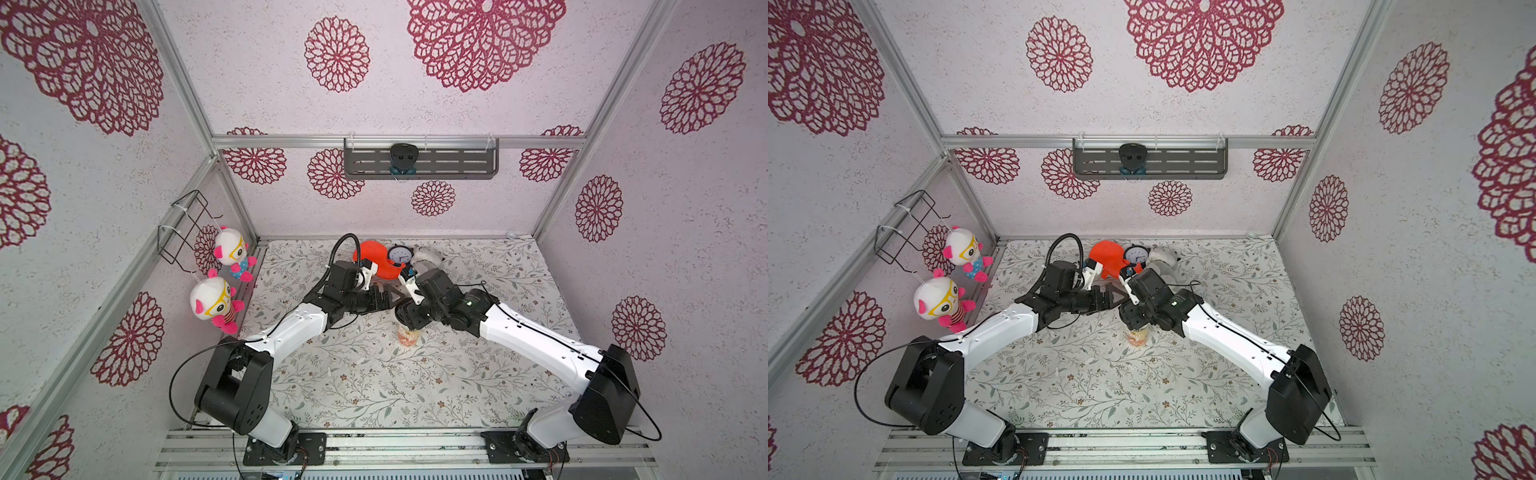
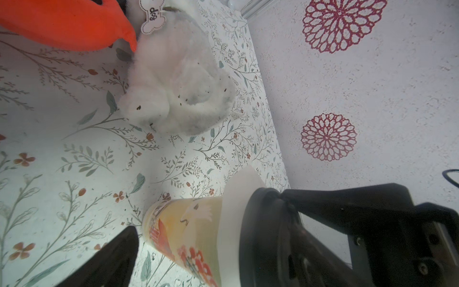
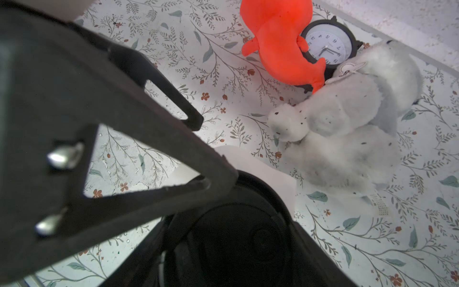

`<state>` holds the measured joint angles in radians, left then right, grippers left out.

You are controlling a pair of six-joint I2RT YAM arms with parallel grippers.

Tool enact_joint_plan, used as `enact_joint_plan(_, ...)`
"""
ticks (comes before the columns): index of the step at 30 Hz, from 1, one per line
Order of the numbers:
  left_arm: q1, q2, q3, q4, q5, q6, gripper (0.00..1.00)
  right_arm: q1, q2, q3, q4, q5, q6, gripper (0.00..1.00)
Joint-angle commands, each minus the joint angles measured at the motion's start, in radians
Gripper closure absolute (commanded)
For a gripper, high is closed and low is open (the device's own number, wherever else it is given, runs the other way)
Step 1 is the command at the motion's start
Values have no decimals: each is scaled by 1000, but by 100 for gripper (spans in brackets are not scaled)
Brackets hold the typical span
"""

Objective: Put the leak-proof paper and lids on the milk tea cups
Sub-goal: Secure the cup lid on the cup.

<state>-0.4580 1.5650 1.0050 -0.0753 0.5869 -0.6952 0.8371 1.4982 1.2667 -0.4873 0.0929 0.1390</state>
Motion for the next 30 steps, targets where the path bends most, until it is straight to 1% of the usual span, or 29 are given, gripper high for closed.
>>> enact_joint_plan(1, -13, 25, -13, 42, 21, 19, 2, 6, 57, -90, -98, -25, -46, 29)
enact_joint_plan(8, -23, 51, -89, 109, 24, -11, 1, 1, 8, -209, -17, -21, -80, 28)
enact_joint_plan(11, -35, 72, -101, 123, 22, -19, 4, -3, -8, -250, 13, -26, -88, 27)
enact_joint_plan(13, -41, 88, -106, 126, 23, -20, 8, -3, -12, -273, 36, -38, -99, 27)
enact_joint_plan(16, -41, 102, -133, 151, 22, -34, 9, -4, -16, -300, 57, -23, -99, 27)
enact_joint_plan(21, -44, 107, -168, 159, 11, -44, 10, -13, -12, -324, 67, -18, -85, 27)
enact_joint_plan(26, -44, 112, -187, 159, 4, -47, 11, -21, -30, -358, 105, -61, -60, 27)
enact_joint_plan(30, -45, 117, -184, 134, -4, -39, 11, -37, -67, -327, 114, -95, -34, 25)
